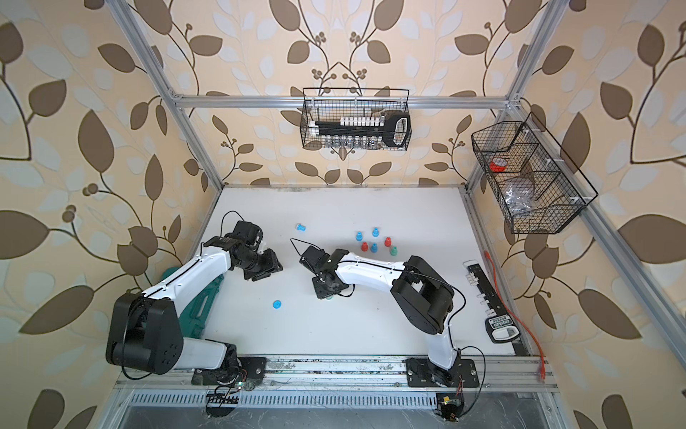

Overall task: Close the stamp cap
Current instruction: Close the cover of the stamp, then move the stamp at the center of the board.

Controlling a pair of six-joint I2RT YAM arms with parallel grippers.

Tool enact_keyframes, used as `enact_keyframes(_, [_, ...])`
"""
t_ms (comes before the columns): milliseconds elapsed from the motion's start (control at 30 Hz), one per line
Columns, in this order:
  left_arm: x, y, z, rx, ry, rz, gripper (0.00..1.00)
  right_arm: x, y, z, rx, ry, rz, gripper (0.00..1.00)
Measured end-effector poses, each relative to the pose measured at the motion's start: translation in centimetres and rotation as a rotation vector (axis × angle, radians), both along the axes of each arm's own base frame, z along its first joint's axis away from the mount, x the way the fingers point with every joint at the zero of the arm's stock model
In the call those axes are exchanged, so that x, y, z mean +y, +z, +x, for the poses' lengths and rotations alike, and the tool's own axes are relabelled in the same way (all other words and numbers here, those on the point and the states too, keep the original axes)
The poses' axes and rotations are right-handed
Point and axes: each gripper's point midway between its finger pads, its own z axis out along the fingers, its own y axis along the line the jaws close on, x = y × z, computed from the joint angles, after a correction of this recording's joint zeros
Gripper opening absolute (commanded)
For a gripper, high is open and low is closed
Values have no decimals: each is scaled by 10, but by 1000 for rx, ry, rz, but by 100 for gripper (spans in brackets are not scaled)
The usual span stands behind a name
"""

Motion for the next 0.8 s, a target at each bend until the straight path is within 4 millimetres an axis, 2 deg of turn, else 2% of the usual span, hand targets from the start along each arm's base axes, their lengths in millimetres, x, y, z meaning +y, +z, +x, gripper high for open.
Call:
enact_keyframes(400, [0,-2,2,0,0,0,49,1,-2,2,-13,6,-4,0])
enact_keyframes(533, [0,-2,2,2,0,0,49,3,-3,4,-82,15,-25,0])
enact_keyframes(800, [0,-3,2,5,0,0,49,13,-3,-5,-222,36,-60,0])
